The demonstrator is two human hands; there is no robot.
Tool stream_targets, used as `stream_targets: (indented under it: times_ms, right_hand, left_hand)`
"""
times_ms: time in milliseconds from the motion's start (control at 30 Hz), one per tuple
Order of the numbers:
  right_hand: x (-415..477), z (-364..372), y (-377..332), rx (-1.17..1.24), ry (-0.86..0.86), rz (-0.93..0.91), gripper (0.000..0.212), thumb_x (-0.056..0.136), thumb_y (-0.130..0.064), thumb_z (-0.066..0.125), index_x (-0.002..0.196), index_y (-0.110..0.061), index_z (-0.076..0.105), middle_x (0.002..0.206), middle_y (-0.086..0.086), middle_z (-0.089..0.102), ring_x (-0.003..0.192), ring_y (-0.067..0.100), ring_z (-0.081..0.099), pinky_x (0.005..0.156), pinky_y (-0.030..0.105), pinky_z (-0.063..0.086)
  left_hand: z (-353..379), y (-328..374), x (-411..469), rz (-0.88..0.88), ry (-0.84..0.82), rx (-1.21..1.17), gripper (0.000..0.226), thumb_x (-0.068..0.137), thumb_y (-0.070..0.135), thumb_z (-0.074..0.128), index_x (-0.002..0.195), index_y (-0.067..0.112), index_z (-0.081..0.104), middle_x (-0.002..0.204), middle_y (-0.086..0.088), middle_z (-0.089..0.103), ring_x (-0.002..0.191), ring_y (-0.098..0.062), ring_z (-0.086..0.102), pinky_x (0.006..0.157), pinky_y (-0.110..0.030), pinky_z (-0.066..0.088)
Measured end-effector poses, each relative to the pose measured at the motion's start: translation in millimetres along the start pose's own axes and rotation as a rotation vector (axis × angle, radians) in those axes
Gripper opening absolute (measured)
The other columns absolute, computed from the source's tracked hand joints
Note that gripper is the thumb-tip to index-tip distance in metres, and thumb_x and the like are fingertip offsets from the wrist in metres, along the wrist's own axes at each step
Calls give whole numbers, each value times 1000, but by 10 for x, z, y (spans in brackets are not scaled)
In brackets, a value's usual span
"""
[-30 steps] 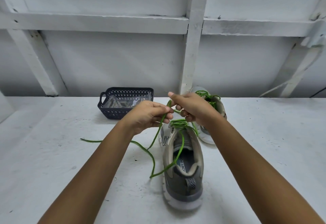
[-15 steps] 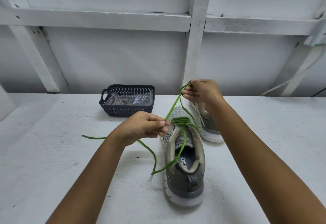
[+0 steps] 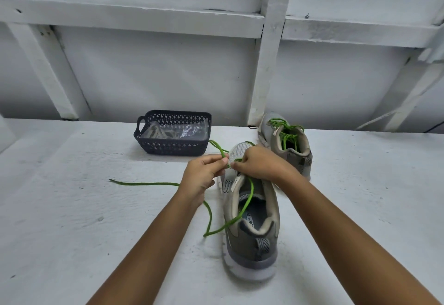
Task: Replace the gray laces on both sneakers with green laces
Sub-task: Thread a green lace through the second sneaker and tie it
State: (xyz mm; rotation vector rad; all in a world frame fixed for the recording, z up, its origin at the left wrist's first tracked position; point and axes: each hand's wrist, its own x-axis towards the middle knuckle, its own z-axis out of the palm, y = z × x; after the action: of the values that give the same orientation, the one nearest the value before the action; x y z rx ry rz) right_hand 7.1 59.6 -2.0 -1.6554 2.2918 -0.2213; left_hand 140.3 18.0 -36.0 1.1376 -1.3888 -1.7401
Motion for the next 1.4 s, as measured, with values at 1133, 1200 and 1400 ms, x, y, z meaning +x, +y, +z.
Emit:
stream_targets:
  times_ms: [1133, 1200, 1400]
  right_hand:
    - [-3, 169, 160, 489, 11, 98, 17, 87, -10, 54, 75, -7, 66, 63, 3, 52, 55, 9, 41, 48, 21, 33]
    - [-10, 164, 152, 484, 7, 78, 15, 86, -7, 54, 74, -8, 63, 68, 6, 55, 63, 12, 45, 52, 22, 35]
    - [-7, 171, 160, 514, 47, 95, 18, 84, -6, 53, 81, 5, 67, 73, 10, 57, 70, 16, 49, 61, 25, 38]
  left_hand:
    - [161, -27, -184, 172, -161, 449, 38, 94, 47, 44, 78, 21, 66, 63, 18, 57, 66, 5, 52, 55, -3, 36]
    - [162, -82, -270, 158, -250, 493, 55, 90, 50, 49, 133, 16, 49, 112, 23, 56, 106, 3, 53, 84, 1, 35]
    - [274, -238, -345, 170, -110, 502, 68, 92, 13, 45, 149, 34, 15, 152, 2, 31, 132, -21, 41, 99, -30, 41]
